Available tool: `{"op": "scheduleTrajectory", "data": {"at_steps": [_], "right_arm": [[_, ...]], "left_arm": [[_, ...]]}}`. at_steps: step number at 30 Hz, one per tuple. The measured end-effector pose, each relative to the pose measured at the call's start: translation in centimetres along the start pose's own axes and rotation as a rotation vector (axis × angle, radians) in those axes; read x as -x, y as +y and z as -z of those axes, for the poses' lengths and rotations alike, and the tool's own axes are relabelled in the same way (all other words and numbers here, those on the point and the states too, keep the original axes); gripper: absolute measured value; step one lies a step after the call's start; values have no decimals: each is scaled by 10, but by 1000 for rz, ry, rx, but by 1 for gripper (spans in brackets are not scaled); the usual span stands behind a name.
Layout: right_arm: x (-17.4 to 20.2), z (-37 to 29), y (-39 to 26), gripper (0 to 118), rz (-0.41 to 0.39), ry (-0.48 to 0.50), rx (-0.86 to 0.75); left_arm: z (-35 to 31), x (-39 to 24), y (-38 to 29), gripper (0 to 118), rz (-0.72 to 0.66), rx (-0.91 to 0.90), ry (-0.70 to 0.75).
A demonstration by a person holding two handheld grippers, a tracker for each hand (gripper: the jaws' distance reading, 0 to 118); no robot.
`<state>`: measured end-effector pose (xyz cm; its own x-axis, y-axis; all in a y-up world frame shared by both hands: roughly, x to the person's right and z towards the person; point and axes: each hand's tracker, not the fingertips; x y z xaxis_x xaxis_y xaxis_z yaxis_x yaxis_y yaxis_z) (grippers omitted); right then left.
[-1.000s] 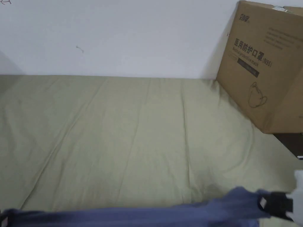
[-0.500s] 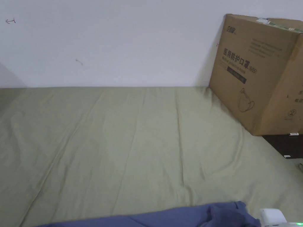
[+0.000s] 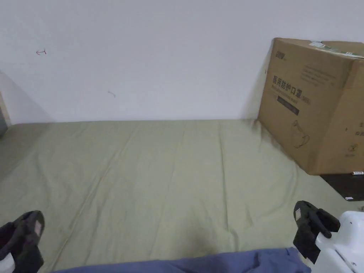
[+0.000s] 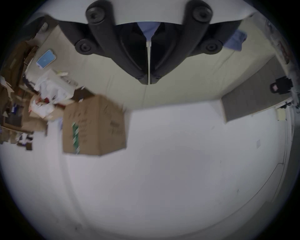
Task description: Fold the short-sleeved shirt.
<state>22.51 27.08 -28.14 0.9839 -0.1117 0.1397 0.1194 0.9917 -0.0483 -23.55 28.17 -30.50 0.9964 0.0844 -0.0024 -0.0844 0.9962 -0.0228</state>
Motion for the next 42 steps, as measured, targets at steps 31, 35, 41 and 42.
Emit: {"op": "scheduleTrajectory", "data": {"at_steps": [31,35,41,42], "right_arm": [[20,2,-14,3,-94,158,244],[30,12,-22,3,-105,159,307],[41,23,-36,3,-143,169,395],[42,25,-38,3,-142,169,409]], "left_arm": [[113,166,-143,110,-829,921,-369],[121,185,-183,110,-870,936,-367],[133,179,-238,110,-1142,902,-537],[137,170,-241,109,-1165,898,-569]]}}
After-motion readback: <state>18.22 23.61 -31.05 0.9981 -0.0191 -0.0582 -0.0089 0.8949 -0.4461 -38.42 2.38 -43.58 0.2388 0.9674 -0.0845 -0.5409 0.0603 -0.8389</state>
